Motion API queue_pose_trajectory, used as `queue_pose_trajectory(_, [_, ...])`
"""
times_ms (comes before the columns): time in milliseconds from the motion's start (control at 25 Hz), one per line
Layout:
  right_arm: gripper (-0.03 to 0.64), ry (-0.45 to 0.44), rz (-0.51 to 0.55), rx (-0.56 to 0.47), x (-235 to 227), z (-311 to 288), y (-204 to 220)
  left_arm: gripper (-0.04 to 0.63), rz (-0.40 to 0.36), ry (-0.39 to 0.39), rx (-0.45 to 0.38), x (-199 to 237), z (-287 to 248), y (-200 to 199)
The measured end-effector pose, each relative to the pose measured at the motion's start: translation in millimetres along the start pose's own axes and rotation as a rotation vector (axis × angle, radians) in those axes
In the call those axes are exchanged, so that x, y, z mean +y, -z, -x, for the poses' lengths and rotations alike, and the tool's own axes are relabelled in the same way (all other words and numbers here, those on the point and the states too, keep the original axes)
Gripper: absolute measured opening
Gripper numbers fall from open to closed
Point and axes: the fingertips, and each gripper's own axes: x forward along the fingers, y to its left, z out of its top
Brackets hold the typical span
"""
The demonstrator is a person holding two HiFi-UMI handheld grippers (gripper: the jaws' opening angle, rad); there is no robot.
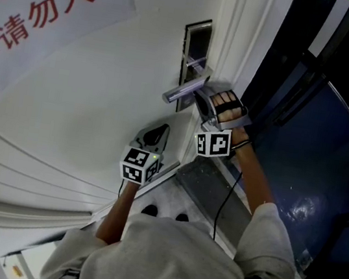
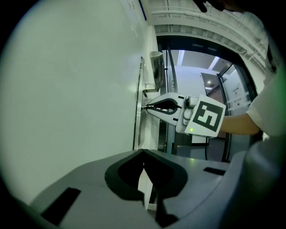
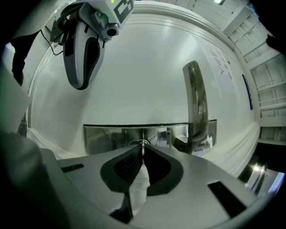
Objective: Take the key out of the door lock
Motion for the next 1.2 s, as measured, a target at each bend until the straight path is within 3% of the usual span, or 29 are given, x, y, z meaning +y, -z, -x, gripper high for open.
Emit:
queue_pose_trajectory(920, [0.029,0.011,-0.007,-0.004,0,35,6,0.018,-0.012,0.025,0.015,-19,-6,1])
queue_pose_trajectory(1200, [0.029,0.035,-0.059,-0.007,-7,44,5,0.018,-0.032,0.038,0.002,-26,-10,-5])
